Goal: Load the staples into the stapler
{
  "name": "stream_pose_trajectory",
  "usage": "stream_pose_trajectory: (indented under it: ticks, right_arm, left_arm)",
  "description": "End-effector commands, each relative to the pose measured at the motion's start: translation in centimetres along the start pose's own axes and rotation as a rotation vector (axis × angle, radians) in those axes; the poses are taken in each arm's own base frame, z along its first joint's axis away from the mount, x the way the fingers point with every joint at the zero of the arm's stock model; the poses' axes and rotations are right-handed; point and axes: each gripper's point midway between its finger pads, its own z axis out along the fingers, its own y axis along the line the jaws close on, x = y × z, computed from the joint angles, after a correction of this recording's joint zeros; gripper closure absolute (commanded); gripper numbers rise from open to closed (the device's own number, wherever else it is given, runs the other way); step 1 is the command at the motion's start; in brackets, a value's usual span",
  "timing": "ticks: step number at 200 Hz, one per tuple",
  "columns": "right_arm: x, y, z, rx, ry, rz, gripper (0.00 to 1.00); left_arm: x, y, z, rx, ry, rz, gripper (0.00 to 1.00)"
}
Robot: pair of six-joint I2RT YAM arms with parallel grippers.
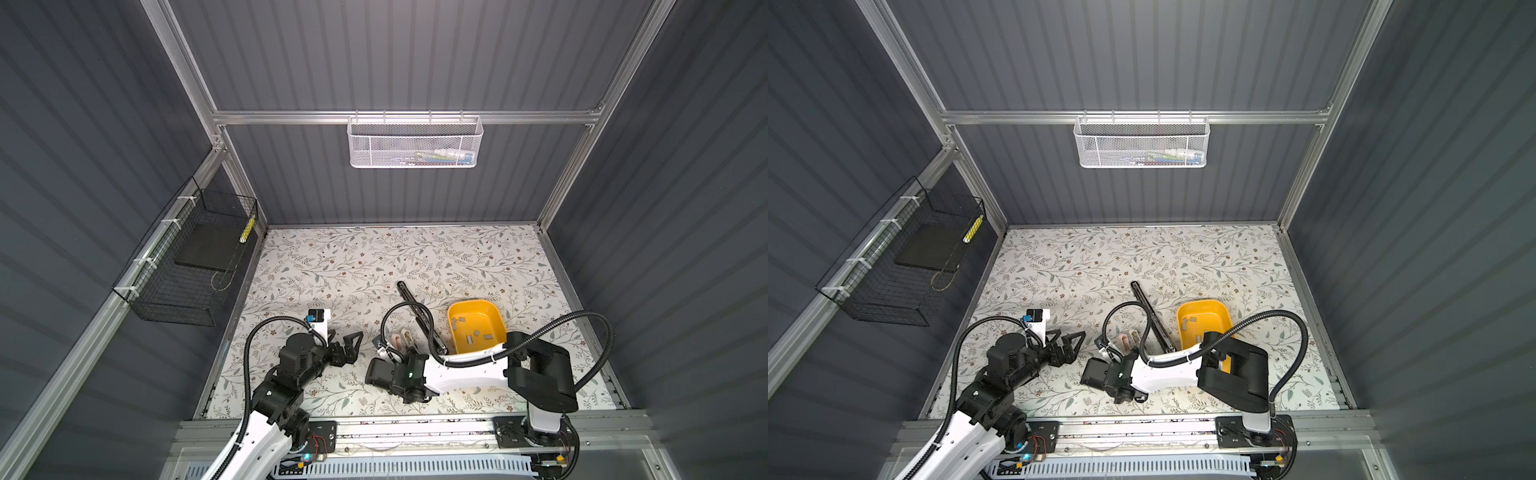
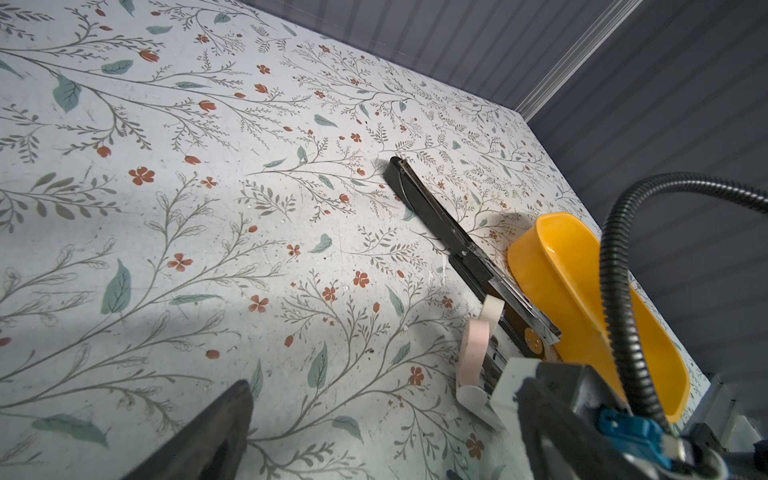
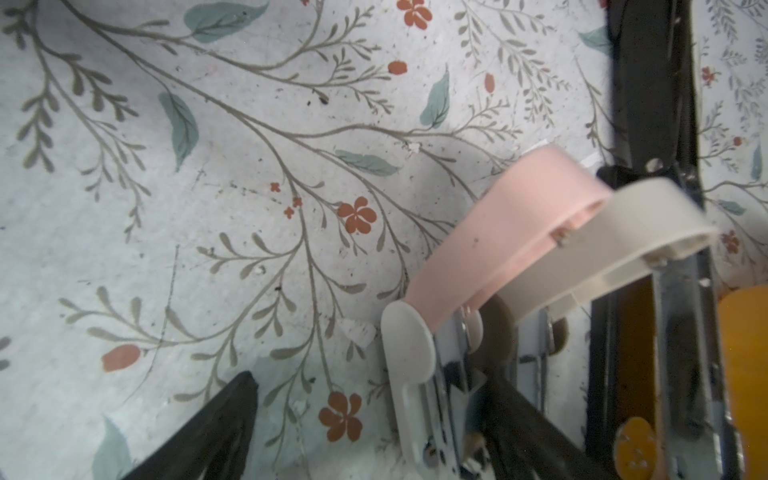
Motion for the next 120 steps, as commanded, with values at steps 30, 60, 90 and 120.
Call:
stream_pose_trajectory:
  ticks: [30, 60, 90, 120]
  right_arm:
    - [1.0, 0.1, -0.1, 0.008, 0.015, -0.005, 0.15]
    - [1.6, 0.5, 0.1, 0.014, 0.030, -0.012, 0.18]
    - [2.1, 0.9, 0.3, -0.006, 0.037, 0.003, 0.18]
    - [2.2, 1.8, 0.0, -0.092, 0.008, 0.028, 0.18]
  left_arm:
    - [0.2, 0.1, -0.1, -0.001, 0.001, 0.007, 0.00]
    - [0.2, 0.1, 0.0, 0.000, 0.002, 0.006, 0.00]
    - [-0.4, -0.6, -0.3, 0.037, -0.029, 0.011, 0.04]
    - [-1.3, -1.9, -0.8, 0.094, -0.053, 0.004, 0.09]
